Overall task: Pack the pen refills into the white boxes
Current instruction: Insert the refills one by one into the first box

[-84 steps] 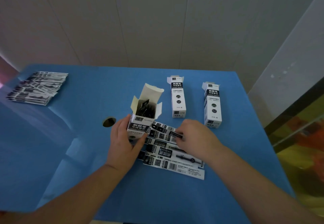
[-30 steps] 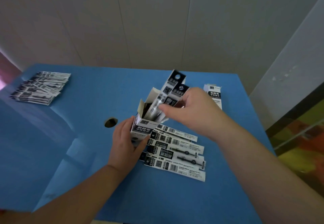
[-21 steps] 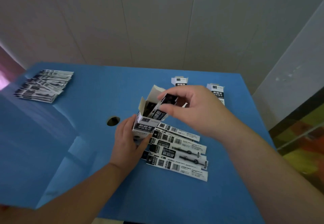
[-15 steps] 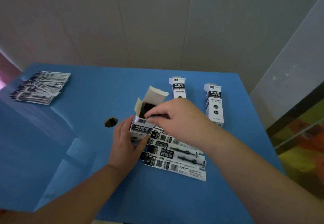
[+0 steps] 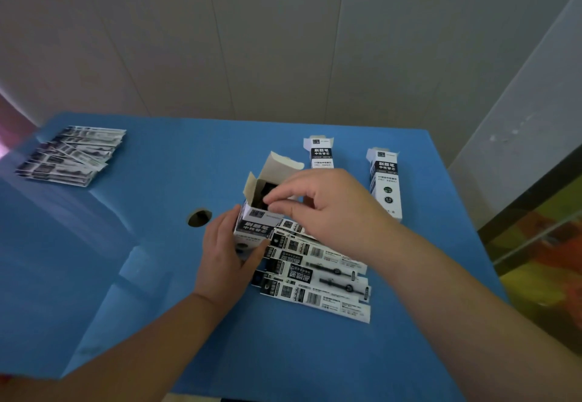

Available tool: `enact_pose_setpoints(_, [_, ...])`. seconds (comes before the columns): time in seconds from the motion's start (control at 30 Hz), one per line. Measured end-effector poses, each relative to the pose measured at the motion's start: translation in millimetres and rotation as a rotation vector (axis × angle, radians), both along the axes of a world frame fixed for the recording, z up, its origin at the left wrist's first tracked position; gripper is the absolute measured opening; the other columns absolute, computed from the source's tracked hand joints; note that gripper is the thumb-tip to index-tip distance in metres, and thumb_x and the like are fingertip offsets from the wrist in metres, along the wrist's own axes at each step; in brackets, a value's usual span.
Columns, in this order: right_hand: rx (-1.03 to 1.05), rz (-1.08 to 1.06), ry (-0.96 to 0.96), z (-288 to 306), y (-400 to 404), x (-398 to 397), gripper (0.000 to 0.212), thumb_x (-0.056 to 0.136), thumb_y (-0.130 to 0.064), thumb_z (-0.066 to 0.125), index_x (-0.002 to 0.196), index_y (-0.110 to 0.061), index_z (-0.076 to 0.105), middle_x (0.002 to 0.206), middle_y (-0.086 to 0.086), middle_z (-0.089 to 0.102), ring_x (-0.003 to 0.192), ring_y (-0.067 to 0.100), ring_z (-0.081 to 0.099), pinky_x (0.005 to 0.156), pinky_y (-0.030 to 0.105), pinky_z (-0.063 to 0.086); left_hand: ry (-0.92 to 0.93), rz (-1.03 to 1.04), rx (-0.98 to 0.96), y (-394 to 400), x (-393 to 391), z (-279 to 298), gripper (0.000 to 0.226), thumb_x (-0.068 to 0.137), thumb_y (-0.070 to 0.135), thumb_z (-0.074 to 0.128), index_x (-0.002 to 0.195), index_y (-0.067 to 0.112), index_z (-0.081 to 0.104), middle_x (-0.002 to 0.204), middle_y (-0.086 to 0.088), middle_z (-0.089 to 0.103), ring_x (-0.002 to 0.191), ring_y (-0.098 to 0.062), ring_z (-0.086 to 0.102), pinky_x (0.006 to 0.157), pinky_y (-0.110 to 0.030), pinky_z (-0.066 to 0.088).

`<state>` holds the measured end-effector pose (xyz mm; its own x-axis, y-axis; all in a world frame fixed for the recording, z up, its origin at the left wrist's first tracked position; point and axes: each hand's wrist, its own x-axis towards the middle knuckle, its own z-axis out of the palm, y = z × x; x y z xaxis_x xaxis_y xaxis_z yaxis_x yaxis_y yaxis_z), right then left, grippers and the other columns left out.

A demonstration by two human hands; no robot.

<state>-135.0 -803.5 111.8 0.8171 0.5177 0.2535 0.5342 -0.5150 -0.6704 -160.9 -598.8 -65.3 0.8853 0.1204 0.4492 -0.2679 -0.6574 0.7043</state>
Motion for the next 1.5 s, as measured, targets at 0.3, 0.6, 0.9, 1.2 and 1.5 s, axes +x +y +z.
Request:
enact_pose_setpoints(0.3, [-0.416, -0.312, 0.026, -73.5, -28.0, 18.9, 0.037, 0.098, -0.044, 0.059, 0.127, -0.022, 0.065, 0.115, -0.005, 0.066, 0.099, 0.013, 0.062, 0.084, 0.035, 0.053, 0.095, 0.015, -0.039, 0.6, -0.6, 4.6, 0.072, 0.09, 0.027, 0.079, 0.151, 0.013, 0.044, 0.143, -0.005, 0.049, 0.139, -0.013, 0.038, 0.12, -0.039, 0.039])
enact_pose_setpoints(0.6, [-0.581, -0.183, 0.15, -116.2, -30.6, 13.7, 0.031, 0.096, -0.04, 0.063, 0.119, -0.021, 0.068, 0.107, -0.003, 0.057, 0.104, 0.02, 0.055, 0.088, 0.038, 0.049, 0.089, -0.008, -0.017, 0.4, -2.0, 8.9, 0.076, 0.089, 0.04, 0.071, 0.153, 0.008, 0.043, 0.142, -0.013, 0.05, 0.134, -0.016, 0.04, 0.111, 0.0, 0.026])
enact_pose_setpoints(0.9, [-0.59, -0.25, 0.102, -101.6, -31.5, 17.5, 0.028, 0.091, -0.018, 0.051, 0.064, -0.017, 0.046, 0.06, -0.002, 0.048, 0.056, 0.017, 0.047, 0.047, 0.029, 0.034, 0.121, 0.02, -0.021, 0.4, -1.5, 6.8, 0.074, 0.089, 0.025, 0.079, 0.153, 0.011, 0.043, 0.142, -0.01, 0.05, 0.136, -0.017, 0.04, 0.114, -0.034, 0.039])
enact_pose_setpoints(1.2, [-0.446, -0.252, 0.275, -81.5, -40.0, 26.4, 0.019, 0.087, -0.017, 0.058, 0.069, -0.015, 0.063, 0.065, 0.005, 0.057, 0.055, 0.016, 0.049, 0.053, 0.026, 0.04, 0.124, 0.023, -0.039, -1.3, -2.3, 8.9, 0.075, 0.089, 0.018, 0.081, 0.153, 0.007, 0.044, 0.143, -0.013, 0.05, 0.136, -0.019, 0.04, 0.116, -0.04, 0.04])
enact_pose_setpoints(1.5, [0.185, -0.3, 0.461, -25.3, -55.1, 16.0, 0.006, 0.087, -0.023, 0.075, 0.089, -0.027, 0.079, 0.085, -0.007, 0.079, 0.077, 0.011, 0.073, 0.079, 0.031, 0.056, 0.183, 0.019, -0.067, -1.8, -2.1, 10.9, 0.07, 0.089, 0.019, 0.081, 0.15, 0.007, 0.049, 0.142, -0.012, 0.051, 0.138, -0.024, 0.043, 0.114, -0.054, 0.046])
